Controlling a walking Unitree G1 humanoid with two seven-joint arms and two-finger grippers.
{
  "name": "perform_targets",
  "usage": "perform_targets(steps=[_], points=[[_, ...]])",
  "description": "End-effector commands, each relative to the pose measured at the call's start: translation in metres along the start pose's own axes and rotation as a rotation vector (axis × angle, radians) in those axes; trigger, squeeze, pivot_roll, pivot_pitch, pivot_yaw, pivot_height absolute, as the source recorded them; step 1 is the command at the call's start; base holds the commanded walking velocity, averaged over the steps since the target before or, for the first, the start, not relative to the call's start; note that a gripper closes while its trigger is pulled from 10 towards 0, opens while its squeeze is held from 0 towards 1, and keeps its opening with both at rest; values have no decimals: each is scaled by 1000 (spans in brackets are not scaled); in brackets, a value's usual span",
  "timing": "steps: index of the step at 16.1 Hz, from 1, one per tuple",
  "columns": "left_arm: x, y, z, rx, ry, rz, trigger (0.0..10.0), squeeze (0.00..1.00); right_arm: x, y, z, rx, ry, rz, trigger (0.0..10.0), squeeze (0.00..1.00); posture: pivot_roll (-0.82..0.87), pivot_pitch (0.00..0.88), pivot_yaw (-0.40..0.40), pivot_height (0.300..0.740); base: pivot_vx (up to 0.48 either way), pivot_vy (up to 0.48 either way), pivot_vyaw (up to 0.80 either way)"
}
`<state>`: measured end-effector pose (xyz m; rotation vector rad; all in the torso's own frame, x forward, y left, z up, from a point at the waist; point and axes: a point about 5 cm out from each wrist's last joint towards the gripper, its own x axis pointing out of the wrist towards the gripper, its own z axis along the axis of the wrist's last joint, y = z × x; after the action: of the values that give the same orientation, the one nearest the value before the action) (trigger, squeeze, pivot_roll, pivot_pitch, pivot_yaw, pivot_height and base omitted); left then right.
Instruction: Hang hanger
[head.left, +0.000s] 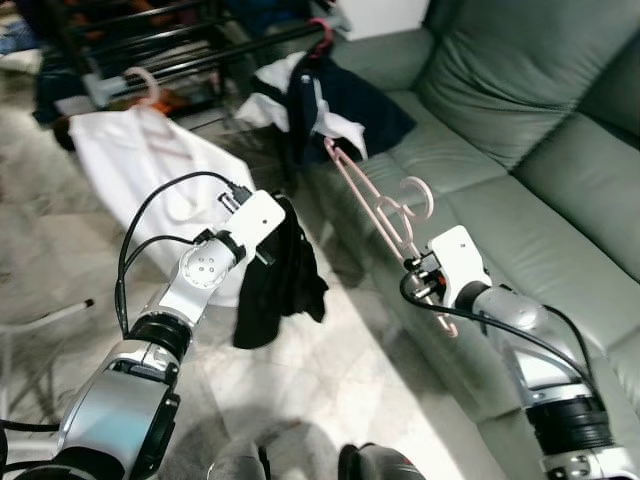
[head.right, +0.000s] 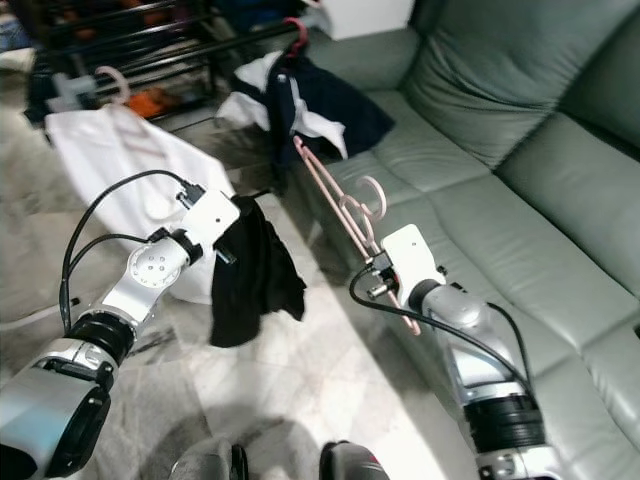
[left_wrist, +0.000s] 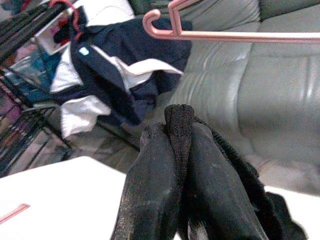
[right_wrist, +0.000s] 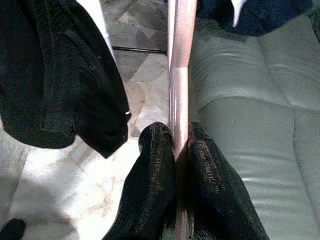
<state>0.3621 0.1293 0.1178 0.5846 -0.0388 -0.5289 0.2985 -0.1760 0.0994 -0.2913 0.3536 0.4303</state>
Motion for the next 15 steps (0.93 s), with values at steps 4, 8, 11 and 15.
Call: perform_targets(steps=[4,8,11,15], points=[[2,0,4,-52,-9,-4,10000,0,3,5,-2,30,1,-26,10000,0,-48,69,1,740,0,176,-775],[2,-1,2,-75,-2,-2,10000,0,3,7,-2,36,-5,-28,10000,0,-48,72,-4,740,0,453,-773],[2,-1,3,-83,-4,0,10000,0,3,6,-3,38,-4,-36,10000,0,-48,72,-4,740,0,451,-190],[2,-4,7,-92,-39,2,10000,0,3,8,-2,36,-17,-34,10000,0,-48,72,-6,740,0,299,0]])
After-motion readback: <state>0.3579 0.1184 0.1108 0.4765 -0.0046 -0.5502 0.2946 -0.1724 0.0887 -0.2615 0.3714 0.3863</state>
